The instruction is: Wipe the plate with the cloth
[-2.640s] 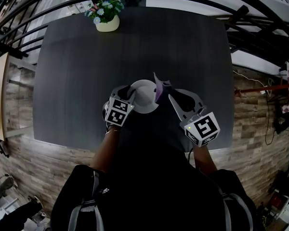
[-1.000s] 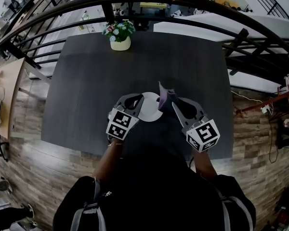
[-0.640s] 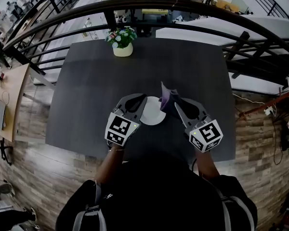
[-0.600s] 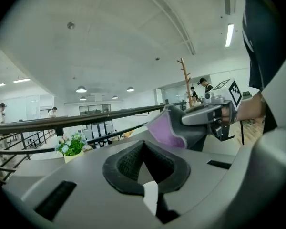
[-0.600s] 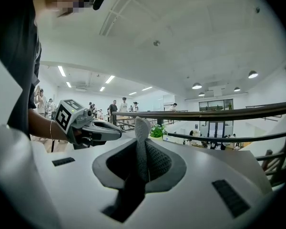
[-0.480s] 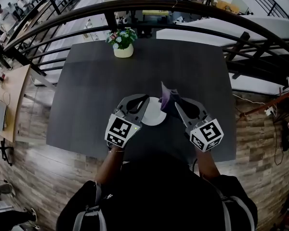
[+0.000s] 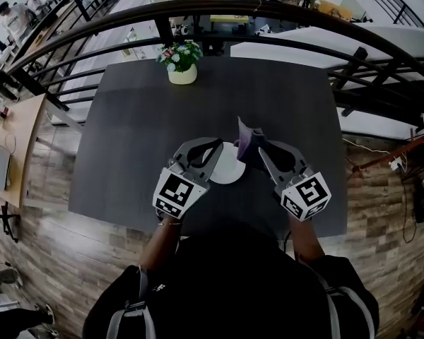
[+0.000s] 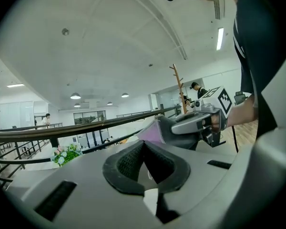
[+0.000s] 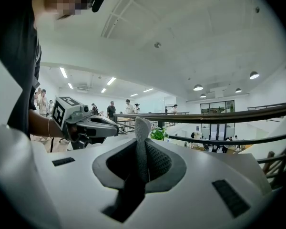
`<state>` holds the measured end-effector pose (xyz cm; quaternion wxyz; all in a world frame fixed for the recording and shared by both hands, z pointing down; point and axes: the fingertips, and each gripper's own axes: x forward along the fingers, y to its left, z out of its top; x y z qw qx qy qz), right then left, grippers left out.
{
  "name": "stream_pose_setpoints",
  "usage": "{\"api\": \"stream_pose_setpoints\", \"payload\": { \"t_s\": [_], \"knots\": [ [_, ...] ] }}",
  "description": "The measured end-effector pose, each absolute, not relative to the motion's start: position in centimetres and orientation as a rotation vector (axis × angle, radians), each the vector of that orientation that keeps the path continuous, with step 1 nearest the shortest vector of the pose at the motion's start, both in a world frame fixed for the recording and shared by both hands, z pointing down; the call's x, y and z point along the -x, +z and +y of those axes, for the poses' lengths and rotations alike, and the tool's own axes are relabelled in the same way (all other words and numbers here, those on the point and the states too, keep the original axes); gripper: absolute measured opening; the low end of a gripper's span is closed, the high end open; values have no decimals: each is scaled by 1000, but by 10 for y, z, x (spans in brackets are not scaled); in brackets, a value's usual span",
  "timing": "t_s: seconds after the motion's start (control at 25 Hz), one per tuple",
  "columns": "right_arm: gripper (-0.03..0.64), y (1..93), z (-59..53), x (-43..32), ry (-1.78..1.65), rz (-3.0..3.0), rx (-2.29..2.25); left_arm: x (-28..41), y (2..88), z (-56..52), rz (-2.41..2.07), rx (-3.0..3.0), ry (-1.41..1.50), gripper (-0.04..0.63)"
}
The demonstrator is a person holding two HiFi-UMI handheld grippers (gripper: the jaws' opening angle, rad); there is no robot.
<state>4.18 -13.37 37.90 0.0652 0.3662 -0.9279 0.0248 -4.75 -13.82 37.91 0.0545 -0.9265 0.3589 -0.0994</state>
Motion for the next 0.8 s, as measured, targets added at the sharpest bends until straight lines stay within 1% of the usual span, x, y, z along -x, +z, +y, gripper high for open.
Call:
{"api": "stream_pose_setpoints", "payload": {
  "t_s": [0.8],
  "knots": [
    [40, 372, -134, -42, 68, -2827, -1070, 41, 380, -138, 1084, 2814, -342, 8]
  ]
}}
